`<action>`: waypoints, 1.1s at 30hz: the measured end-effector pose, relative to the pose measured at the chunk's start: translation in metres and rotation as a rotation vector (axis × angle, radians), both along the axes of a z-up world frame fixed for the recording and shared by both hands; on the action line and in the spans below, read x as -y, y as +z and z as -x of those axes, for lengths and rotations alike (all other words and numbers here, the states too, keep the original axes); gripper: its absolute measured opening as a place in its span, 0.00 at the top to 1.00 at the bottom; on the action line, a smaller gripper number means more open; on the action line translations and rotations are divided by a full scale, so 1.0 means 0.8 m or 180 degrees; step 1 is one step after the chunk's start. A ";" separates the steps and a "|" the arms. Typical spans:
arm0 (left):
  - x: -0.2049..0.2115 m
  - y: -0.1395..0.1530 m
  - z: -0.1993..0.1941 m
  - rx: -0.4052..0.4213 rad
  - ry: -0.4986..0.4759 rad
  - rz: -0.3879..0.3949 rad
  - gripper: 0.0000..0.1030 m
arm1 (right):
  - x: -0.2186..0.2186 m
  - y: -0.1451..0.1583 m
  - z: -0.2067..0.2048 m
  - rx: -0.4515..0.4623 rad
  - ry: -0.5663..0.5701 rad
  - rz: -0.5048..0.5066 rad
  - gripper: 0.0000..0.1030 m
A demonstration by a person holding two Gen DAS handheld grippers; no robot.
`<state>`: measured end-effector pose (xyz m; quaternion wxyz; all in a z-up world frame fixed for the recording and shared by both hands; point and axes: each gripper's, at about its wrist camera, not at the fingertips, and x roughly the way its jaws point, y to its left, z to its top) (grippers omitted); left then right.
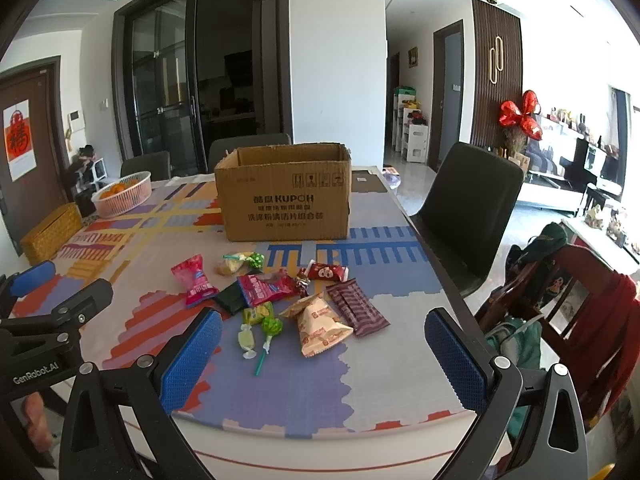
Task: Organize snacks
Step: 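Lower the right gripper onto the gold FORTUNE BISCUITS pack and close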
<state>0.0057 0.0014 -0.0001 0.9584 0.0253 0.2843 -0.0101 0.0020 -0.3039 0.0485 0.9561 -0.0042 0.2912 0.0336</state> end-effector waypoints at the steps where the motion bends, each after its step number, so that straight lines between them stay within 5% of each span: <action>1: 0.002 -0.001 -0.001 -0.0013 -0.0020 -0.0007 0.00 | 0.001 -0.001 -0.001 -0.0012 0.0003 -0.0006 0.00; 10: 0.023 -0.012 -0.017 -0.0120 -0.0289 -0.0047 0.01 | 0.012 -0.011 -0.024 -0.0173 0.0026 -0.0075 0.01; 23: 0.066 -0.064 -0.083 -0.0767 -0.0789 -0.0072 0.33 | 0.014 -0.053 -0.089 -0.0490 0.0237 0.0026 0.14; 33: 0.078 -0.119 -0.132 -0.1244 -0.0835 0.0074 0.51 | 0.014 -0.095 -0.137 -0.0856 0.0436 0.0004 0.27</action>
